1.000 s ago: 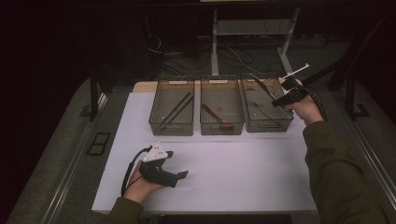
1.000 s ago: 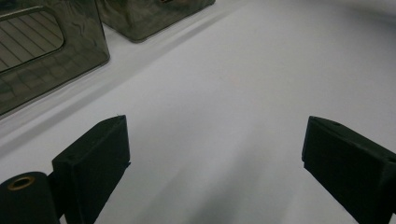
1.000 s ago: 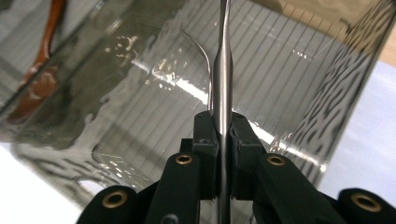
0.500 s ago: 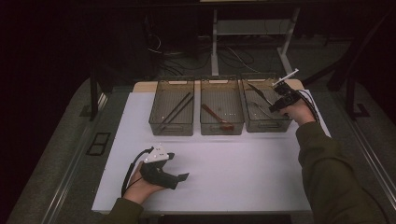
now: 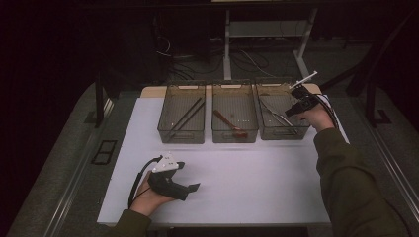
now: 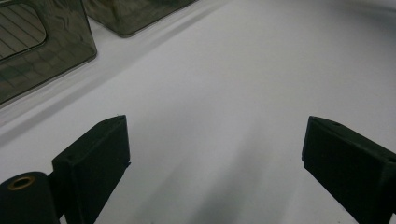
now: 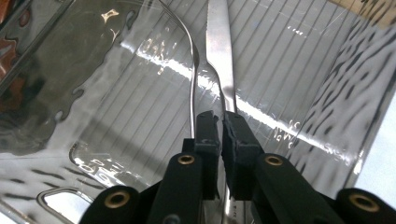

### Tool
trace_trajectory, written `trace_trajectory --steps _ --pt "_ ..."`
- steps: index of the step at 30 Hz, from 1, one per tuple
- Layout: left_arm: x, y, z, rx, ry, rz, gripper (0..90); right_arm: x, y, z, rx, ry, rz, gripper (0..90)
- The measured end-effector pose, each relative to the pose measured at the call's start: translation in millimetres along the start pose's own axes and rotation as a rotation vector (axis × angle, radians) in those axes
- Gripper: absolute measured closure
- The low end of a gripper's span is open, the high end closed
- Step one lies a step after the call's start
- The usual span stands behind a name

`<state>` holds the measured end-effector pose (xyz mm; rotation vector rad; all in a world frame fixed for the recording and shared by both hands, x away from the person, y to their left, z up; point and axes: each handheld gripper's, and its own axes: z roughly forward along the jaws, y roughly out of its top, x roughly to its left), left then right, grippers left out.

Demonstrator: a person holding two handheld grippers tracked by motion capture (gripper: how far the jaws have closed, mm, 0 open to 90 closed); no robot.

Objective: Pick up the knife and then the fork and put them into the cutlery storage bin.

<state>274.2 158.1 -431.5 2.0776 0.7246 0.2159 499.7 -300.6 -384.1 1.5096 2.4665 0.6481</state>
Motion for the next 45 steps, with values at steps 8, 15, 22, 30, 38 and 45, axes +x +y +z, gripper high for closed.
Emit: trace_trajectory --steps 8,15,22,30,38,45 --pt "0.5 0.2 -0.9 -0.003 0.004 0.000 6.6 -1.7 -4.9 -13.4 -0.092 0.024 0.014 65.3" --pt "1.2 0.1 -1.9 -0.006 0.006 0.000 6.6 -2.4 -11.9 -28.8 -0.208 0.044 0.011 46.3" --pt "3.2 -0.2 -1.9 -0.007 0.008 -0.007 6.7 1.8 -21.1 -39.4 -0.300 0.073 0.008 38.5" --pt "10.1 -1.1 -1.2 -0.012 0.009 -0.009 6.7 13.6 -35.3 -47.1 -0.402 0.076 -0.012 27.8" --pt "12.1 -2.9 0.0 -0.019 0.017 -0.010 6.7 28.2 -56.8 -52.8 -0.466 0.123 -0.058 21.8" --pt "10.1 -3.3 1.4 -0.031 0.023 -0.016 6.0 44.2 -79.4 -59.1 -0.510 0.173 -0.083 19.6"
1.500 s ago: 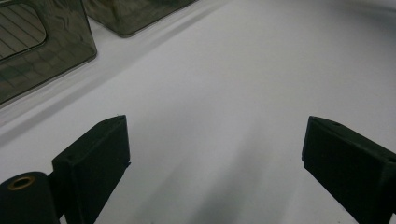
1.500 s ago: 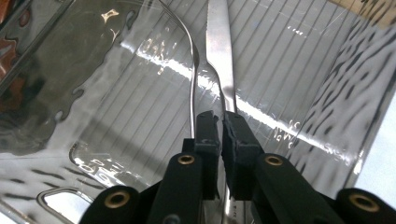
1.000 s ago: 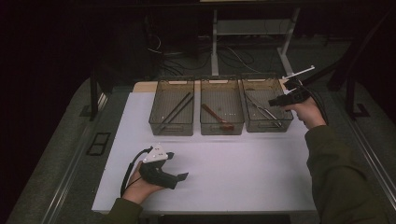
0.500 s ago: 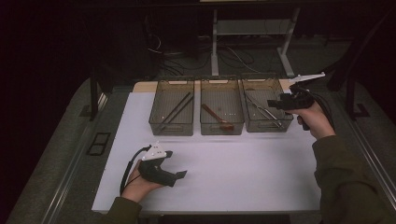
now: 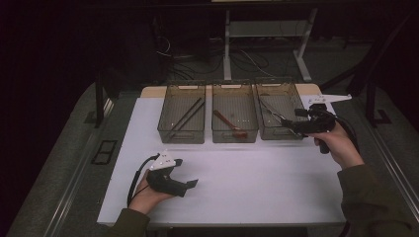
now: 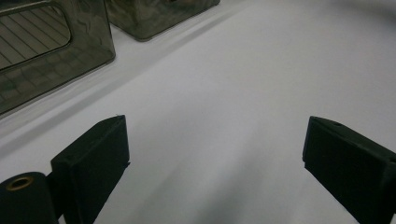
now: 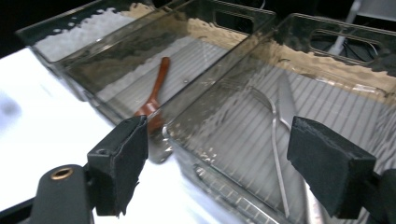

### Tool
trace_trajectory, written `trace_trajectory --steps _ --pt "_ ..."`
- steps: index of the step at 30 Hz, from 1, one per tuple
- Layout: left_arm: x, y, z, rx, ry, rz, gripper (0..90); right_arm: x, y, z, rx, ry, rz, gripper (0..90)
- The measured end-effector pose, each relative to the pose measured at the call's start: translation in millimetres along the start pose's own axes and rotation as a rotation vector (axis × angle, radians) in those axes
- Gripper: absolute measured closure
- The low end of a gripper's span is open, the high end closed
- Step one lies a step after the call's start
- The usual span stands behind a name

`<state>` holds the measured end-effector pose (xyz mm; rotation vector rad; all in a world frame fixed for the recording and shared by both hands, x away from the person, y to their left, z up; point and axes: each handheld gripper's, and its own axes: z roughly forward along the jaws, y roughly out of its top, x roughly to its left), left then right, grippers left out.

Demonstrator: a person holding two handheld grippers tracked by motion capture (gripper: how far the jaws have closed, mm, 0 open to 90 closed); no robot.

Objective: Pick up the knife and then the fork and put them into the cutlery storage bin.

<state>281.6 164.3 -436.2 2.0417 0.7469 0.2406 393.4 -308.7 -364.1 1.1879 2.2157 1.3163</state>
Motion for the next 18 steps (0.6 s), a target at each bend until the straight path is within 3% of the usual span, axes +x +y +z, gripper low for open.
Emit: trace_trajectory --steps 18 --pt "-3.7 1.4 0.1 -0.006 0.003 0.003 3.8 39.7 -48.5 -16.2 -0.023 0.069 -0.066 16.9"
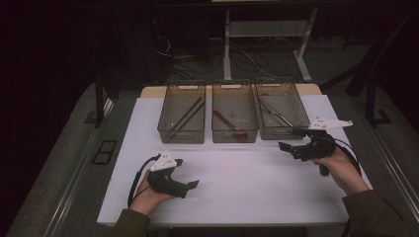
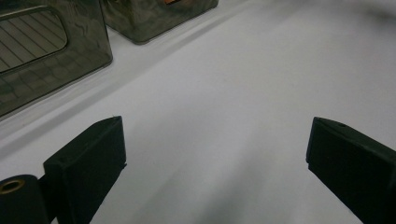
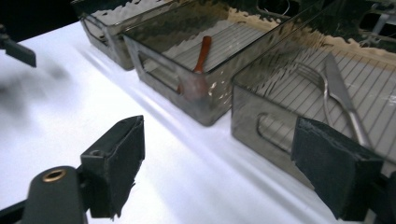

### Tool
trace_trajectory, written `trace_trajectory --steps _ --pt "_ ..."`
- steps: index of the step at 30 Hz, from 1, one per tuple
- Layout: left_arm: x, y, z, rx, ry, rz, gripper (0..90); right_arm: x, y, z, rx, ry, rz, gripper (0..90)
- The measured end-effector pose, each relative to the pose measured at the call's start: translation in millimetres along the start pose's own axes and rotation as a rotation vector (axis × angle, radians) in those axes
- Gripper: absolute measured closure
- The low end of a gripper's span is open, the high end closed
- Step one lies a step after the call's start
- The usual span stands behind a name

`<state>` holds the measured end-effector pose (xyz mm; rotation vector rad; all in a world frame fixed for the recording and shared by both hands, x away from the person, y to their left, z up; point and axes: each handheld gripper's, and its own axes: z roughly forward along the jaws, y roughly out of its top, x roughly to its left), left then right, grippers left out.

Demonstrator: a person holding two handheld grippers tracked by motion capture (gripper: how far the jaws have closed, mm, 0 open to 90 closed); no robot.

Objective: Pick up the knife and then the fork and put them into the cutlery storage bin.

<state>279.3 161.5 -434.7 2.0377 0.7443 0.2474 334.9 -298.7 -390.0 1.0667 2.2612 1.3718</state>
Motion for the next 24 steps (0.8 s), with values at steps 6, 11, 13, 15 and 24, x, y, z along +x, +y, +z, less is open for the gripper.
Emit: trace_trajectory --steps 6,11,13,15,24 --pt "-0.5 0.1 -0.3 -0.002 -0.001 -0.002 3.8 9.0 -12.7 -3.9 -0.023 0.010 0.012 16.9" --pt "-1.8 0.4 -0.5 -0.003 -0.004 -0.003 3.8 15.1 -26.2 -6.7 -0.039 0.025 0.030 16.9" --pt "-2.1 0.7 -0.9 -0.003 -0.004 0.000 3.8 18.3 -31.6 -7.4 -0.039 0.028 0.026 16.9" --pt "-2.4 0.9 -1.3 -0.008 -0.004 0.001 3.8 21.5 -36.7 -8.6 -0.039 0.031 0.026 16.9" --pt "-3.9 1.7 -2.2 -0.014 -0.007 -0.003 3.8 37.4 -58.6 -12.3 -0.050 0.060 0.031 15.2"
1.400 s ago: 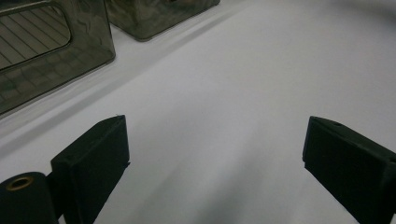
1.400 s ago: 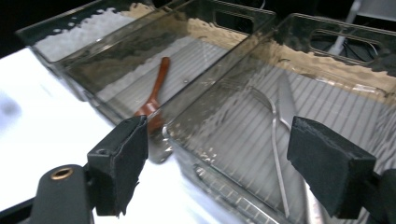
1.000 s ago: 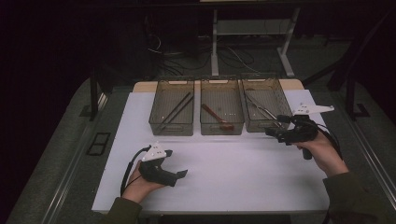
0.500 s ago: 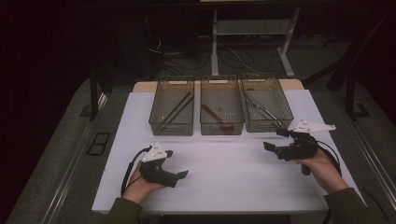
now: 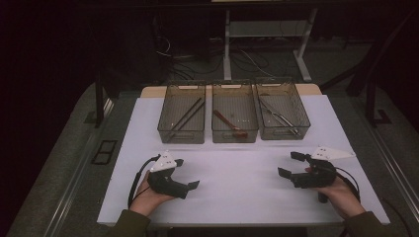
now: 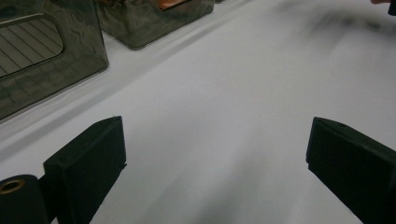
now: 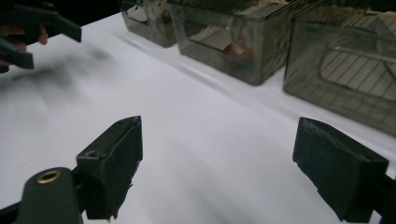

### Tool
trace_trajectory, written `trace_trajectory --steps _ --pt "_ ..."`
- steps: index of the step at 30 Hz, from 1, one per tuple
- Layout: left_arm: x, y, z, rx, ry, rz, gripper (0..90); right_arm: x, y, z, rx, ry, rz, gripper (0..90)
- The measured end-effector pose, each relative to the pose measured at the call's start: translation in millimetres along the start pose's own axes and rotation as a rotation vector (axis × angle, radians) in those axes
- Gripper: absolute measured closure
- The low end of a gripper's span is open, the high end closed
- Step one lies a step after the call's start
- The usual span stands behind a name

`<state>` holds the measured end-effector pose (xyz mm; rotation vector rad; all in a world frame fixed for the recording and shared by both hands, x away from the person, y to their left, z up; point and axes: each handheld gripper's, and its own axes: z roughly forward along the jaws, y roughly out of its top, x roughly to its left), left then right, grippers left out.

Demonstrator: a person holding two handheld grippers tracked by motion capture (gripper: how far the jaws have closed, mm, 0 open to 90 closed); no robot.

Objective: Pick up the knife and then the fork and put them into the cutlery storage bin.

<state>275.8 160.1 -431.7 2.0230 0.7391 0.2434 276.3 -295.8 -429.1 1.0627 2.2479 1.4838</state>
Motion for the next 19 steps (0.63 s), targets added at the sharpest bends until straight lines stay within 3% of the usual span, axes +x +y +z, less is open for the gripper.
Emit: trace_trajectory --steps 13,19 --pt "-2.4 0.5 -1.4 -0.011 -0.011 0.004 3.8 3.1 -24.6 -9.2 0.037 -0.021 -0.021 15.2" --pt "-2.5 0.4 -1.4 -0.012 -0.007 0.003 3.8 1.7 -25.3 -9.6 0.043 -0.026 -0.028 15.2"
